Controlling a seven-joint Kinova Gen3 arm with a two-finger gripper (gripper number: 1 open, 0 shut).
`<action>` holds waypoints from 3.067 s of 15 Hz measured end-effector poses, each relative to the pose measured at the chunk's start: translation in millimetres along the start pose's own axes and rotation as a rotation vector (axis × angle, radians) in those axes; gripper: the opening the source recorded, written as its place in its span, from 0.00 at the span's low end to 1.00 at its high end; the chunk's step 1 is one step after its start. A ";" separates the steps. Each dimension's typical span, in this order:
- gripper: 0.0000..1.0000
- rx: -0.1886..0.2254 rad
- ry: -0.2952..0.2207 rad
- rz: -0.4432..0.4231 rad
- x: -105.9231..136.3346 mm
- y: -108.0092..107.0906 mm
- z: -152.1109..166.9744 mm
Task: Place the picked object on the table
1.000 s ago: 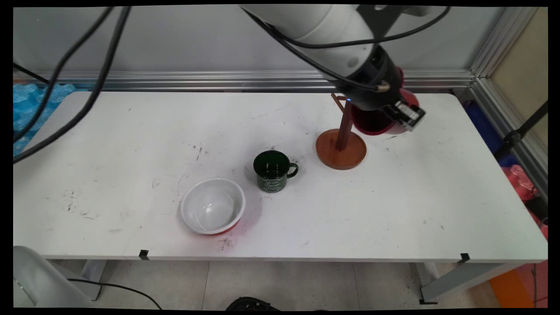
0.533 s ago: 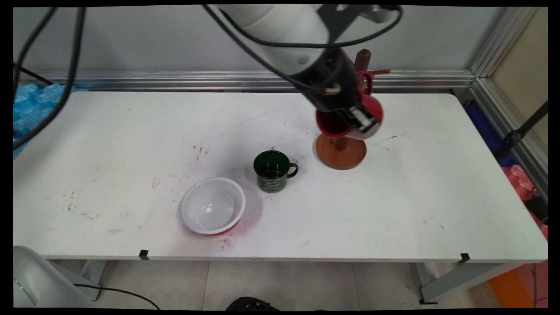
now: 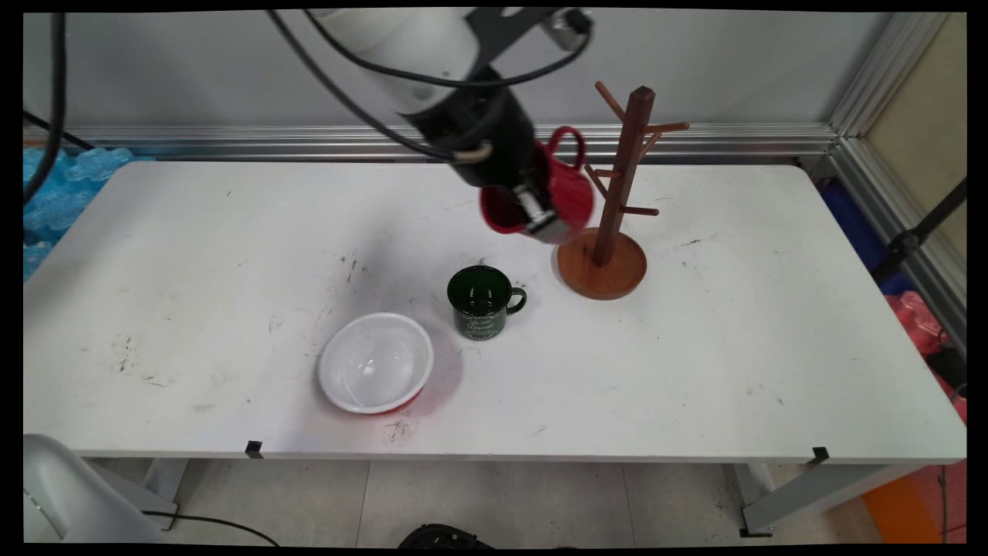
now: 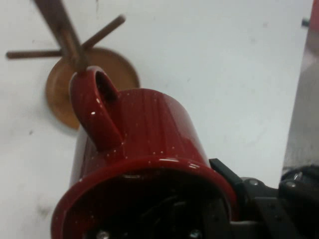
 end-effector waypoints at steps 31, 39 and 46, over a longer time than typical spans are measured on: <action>0.00 0.032 -0.415 0.286 -43.1 -178.5 100.2; 0.00 -0.008 -0.487 0.282 -32.9 -183.0 147.5; 0.00 -0.036 -0.532 0.278 -22.1 -181.3 176.0</action>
